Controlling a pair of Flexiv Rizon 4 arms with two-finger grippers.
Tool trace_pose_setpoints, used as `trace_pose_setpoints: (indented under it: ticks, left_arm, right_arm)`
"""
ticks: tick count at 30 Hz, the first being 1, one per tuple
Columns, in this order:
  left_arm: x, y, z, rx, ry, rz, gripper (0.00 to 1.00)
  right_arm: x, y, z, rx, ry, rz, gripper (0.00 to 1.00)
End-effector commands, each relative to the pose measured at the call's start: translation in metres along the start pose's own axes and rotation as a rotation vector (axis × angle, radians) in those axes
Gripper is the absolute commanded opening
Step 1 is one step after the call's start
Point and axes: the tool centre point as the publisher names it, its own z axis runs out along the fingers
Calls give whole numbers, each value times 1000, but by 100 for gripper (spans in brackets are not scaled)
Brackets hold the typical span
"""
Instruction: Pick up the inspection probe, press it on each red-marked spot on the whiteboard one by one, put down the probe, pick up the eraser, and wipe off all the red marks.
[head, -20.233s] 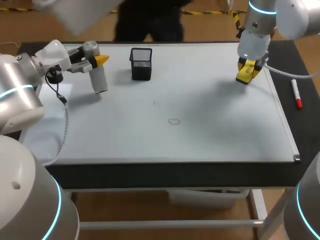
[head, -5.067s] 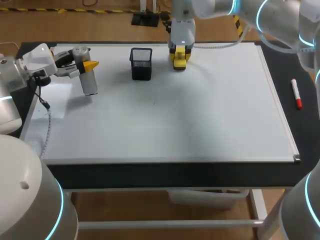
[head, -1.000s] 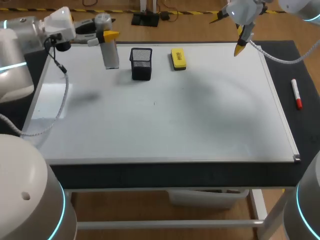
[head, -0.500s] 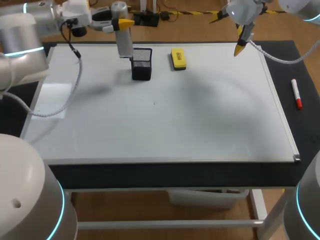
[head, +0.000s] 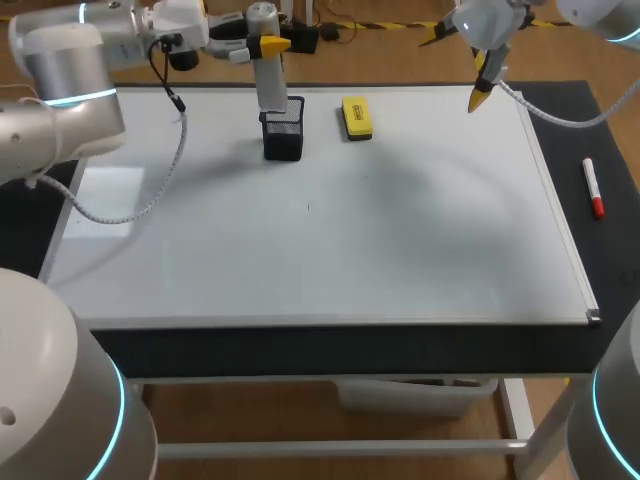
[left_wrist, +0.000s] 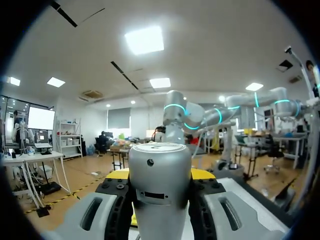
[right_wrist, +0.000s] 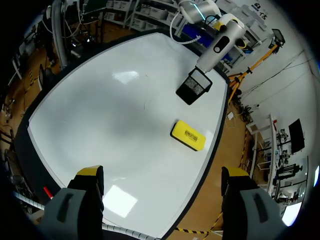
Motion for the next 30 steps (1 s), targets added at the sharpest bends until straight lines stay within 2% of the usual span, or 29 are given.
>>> trace_pose_setpoints:
  ticks: [1, 10, 30]
  left_arm:
    - [-12, 8, 8, 5, 28, 5, 0]
    - [-21, 18, 15, -2, 36, -2, 0]
    - [-28, 41, 13, -2, 49, -22, 0]
  right_arm:
    - [-1, 0, -1, 2, 5, -2, 100]
    - [-1, 0, -1, 2, 5, -2, 100]
    - [-1, 0, -1, 2, 5, -2, 100]
